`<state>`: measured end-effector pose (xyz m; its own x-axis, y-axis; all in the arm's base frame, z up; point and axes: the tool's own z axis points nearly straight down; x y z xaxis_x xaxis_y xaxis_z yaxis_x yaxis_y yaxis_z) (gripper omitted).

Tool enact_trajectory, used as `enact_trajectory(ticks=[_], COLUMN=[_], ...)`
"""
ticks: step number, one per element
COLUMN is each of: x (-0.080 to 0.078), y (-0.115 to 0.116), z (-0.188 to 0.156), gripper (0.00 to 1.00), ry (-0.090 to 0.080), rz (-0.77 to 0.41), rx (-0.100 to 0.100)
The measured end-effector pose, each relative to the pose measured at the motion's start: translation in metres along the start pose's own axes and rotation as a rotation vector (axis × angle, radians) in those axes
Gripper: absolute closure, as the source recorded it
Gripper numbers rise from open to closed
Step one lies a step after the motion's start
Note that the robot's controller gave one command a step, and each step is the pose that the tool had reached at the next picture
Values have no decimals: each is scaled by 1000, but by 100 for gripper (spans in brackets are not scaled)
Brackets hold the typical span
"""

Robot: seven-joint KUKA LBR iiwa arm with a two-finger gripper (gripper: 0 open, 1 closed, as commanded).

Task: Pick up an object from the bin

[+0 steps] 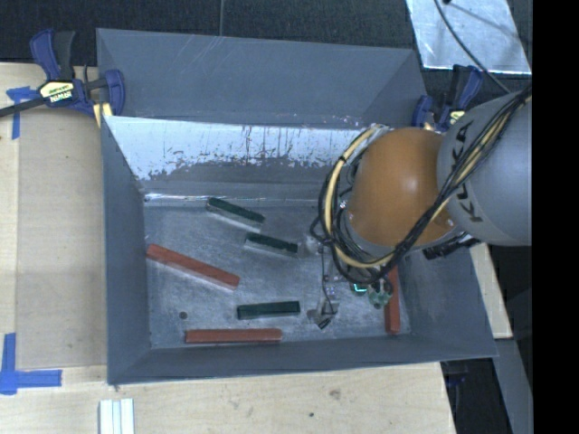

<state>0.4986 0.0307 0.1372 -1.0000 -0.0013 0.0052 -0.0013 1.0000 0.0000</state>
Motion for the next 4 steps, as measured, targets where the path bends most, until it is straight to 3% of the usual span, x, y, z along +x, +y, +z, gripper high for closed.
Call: enact_trajectory(ticks=[1,2,3,4], x=[-20,8,-16,-16], y=[86,151,192,190], z=[66,67,66,66], gripper=[0,0,0,0], ry=[-4,-4,-9,-8], rz=[31,-36,37,38], rx=[-3,-3,-1,0])
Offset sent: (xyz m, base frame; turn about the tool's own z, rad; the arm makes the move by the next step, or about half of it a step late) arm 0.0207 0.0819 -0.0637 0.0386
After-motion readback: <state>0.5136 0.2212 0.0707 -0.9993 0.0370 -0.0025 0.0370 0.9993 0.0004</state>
